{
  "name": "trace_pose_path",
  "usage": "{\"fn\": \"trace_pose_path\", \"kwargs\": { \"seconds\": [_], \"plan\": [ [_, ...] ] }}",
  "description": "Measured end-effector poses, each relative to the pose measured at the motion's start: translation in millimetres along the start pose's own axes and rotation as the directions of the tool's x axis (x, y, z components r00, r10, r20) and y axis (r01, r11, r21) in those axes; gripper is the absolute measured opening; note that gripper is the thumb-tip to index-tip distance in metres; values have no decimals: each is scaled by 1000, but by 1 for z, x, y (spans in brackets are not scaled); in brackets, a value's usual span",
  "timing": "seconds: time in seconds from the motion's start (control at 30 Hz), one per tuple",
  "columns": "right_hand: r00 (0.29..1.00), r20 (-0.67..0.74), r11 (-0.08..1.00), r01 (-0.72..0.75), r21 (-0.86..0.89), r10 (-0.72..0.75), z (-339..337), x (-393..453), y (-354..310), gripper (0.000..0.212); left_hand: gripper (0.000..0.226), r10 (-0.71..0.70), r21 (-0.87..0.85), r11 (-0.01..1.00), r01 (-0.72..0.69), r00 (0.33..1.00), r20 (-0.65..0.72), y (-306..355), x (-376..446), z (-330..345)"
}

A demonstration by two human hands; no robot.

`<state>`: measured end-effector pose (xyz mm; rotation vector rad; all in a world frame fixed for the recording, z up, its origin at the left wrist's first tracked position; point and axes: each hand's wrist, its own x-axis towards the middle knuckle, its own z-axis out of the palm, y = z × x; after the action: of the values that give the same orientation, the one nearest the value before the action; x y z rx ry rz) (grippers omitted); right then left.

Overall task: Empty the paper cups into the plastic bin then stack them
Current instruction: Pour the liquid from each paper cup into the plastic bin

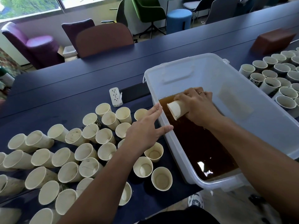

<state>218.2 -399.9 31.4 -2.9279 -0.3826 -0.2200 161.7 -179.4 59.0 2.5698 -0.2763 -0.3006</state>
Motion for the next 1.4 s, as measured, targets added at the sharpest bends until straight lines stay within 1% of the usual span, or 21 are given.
{"fn": "trace_pose_path", "kwargs": {
  "seconds": [0.07,0.17,0.2,0.3,0.37,0.43,0.5,0.6,0.67,0.77,0.83,0.9,0.97,1.03,1.1,1.17,1.2,1.23,1.3,1.37,1.4],
  "plan": [
    [997,75,1000,-5,-9,6,1,-3,-3,60,80,-3,-2,1000,3,1000,1,0,0,-1],
    [999,41,1000,-20,7,20,-3,-2,-1,58,80,-1,-6,1000,1,1000,3,2,0,-1],
    [998,55,1000,-31,2,31,-4,-2,-2,58,80,0,-8,1000,0,1000,0,2,0,-1],
    [969,233,996,-85,-23,88,-6,-3,-3,58,79,19,-4,1000,-19,1000,-8,1,0,0],
    [954,276,991,-129,32,115,-14,-5,-5,60,78,39,-70,997,-39,999,6,-1,-1,-5],
    [963,230,977,-172,126,140,-32,-3,-11,60,69,32,-236,971,-33,999,-9,-3,-5,-15],
    [976,164,948,-185,258,146,-54,0,-22,62,54,2,-355,934,-34,996,-91,-7,-14,-30],
    [993,110,893,-82,443,37,-81,2,-56,64,39,-42,-461,884,-79,969,-245,-16,-32,-58],
    [990,125,859,-7,513,-67,-94,4,-88,68,32,-101,-499,862,-90,934,-341,-24,-46,-78],
    [969,130,824,106,557,-212,-98,13,-137,73,28,-167,-477,874,-88,868,-467,-40,-71,-105],
    [947,138,802,163,575,-291,-92,20,-169,77,24,-214,-457,888,-59,825,-522,-55,-86,-119],
    [918,144,781,222,584,-368,-84,26,-202,81,15,-287,-466,885,-8,778,-559,-75,-105,-129],
    [882,159,756,273,595,-444,-73,29,-236,79,7,-358,-499,866,30,734,-577,-99,-128,-136],
    [845,191,743,304,597,-499,-58,31,-266,79,11,-416,-494,864,98,692,-590,-121,-149,-138],
    [782,251,721,330,609,-570,-43,29,-296,87,16,-485,-482,854,198,639,-597,-146,-172,-136],
    [702,320,687,326,650,-636,-33,26,-321,91,11,-557,-470,827,310,573,-601,-173,-194,-130],
    [671,346,675,318,665,-656,-28,23,-334,88,8,-591,-468,806,363,540,-599,-187,-206,-126],
    [661,357,674,311,670,-660,-23,20,-346,80,7,-619,-472,785,401,513,-595,-200,-216,-121],
    [692,335,683,313,660,-640,-8,13,-374,58,6,-675,-504,737,449,465,-572,-222,-238,-111],
    [746,298,715,323,620,-595,8,8,-400,39,6,-716,-526,697,487,443,-539,-236,-254,-102],
    [758,285,727,338,597,-586,17,4,-415,31,8,-734,-544,678,494,426,-529,-243,-264,-100]
  ]
}}
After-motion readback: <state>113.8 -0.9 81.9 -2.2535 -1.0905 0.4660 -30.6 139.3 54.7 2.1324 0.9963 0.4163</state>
